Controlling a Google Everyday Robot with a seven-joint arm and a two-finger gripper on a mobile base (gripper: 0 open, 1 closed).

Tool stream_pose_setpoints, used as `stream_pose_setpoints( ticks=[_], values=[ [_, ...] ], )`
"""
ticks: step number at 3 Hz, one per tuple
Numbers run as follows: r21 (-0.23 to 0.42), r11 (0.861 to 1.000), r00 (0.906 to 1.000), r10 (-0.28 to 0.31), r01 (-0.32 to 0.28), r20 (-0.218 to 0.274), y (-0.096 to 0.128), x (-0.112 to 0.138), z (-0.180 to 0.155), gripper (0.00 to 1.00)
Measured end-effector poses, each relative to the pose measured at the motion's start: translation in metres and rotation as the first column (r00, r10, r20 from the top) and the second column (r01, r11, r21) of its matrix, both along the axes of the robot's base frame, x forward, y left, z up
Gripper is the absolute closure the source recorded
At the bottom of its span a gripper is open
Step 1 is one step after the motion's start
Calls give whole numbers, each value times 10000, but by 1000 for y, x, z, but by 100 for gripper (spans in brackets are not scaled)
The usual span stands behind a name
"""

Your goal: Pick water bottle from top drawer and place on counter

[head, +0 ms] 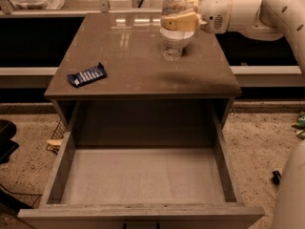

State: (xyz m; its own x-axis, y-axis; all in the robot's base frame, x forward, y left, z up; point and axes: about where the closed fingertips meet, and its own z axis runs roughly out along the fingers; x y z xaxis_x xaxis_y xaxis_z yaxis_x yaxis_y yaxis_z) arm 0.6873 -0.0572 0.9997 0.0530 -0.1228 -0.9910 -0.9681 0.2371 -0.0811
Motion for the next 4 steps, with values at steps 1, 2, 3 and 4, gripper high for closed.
stream_pose_setpoints(
  ticks=[1,2,3,4],
  values=[
    [-105,9999,10000,-53,52,-73,-20,7,-16,100],
    [-101,9999,9996,-113,111,-269,-37,5,-37,100],
    [47,10000,9988,-81,83,-481,-49,1,-65,100],
    [309,9995,9976,75,-54,-687,-50,-2,-94,100]
  ],
)
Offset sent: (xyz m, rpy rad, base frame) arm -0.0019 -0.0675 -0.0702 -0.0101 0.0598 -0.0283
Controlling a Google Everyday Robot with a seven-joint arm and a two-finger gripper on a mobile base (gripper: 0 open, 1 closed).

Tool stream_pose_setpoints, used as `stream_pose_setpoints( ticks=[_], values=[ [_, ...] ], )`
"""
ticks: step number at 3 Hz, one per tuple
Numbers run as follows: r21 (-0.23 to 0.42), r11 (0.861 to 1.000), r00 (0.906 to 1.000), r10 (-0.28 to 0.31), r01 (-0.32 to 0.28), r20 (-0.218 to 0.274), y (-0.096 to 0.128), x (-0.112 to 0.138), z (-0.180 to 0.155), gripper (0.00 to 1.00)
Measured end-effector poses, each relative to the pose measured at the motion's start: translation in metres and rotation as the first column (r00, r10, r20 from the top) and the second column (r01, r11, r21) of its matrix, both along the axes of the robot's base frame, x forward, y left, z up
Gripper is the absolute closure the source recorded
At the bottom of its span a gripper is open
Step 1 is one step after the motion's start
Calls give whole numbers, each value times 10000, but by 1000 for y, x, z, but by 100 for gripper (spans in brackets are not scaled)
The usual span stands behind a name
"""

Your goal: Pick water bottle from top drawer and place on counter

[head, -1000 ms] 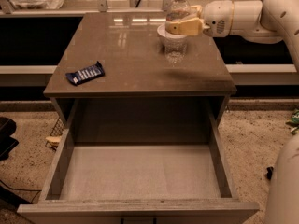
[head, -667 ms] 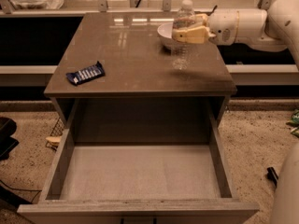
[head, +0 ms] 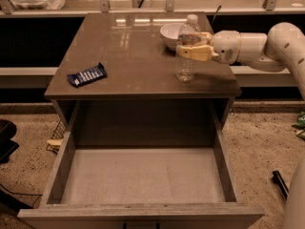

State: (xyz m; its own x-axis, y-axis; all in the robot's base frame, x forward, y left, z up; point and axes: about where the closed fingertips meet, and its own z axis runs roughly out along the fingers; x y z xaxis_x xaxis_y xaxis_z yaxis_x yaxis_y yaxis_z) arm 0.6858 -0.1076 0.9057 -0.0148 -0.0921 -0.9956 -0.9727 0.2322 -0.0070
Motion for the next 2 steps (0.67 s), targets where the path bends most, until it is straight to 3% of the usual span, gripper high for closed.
stream_pose_setpoints(
  ticks=[1,2],
  values=[
    [0,10000,10000,0,0,-1,0,0,7,85],
    [3,10000,10000,16,-16,-2,1,0,8,54]
  ],
)
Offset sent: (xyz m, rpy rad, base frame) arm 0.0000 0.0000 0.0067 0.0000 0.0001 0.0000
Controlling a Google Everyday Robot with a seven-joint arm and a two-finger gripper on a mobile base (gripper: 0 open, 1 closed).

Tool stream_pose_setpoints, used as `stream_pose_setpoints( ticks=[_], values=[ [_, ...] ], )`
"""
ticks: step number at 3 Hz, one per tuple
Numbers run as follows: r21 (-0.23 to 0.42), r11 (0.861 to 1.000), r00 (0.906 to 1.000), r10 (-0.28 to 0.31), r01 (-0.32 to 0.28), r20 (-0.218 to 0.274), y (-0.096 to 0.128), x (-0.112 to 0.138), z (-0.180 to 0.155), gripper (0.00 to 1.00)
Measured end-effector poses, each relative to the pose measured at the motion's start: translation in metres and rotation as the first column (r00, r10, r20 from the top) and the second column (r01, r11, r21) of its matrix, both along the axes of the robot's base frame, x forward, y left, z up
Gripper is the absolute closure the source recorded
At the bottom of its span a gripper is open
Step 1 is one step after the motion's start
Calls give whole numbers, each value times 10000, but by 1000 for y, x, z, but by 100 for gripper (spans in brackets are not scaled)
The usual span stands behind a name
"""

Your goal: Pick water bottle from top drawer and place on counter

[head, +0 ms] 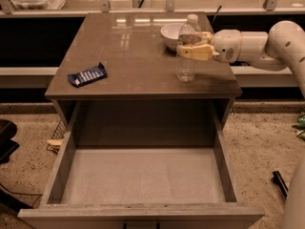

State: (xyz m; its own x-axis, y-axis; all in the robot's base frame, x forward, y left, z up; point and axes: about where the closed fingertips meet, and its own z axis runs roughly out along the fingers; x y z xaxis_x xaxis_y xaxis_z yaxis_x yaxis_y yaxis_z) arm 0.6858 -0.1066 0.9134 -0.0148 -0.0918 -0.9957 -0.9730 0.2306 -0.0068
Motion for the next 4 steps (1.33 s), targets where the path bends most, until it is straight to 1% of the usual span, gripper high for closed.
stream_pose_setpoints(
  ticks=[2,3,4],
  values=[
    [9,10000,10000,54,-54,-5,3,0,0,8],
    [16,10000,10000,94,-94,-9,6,0,0,0],
    [16,10000,10000,94,-94,-9,6,0,0,0]
  ],
)
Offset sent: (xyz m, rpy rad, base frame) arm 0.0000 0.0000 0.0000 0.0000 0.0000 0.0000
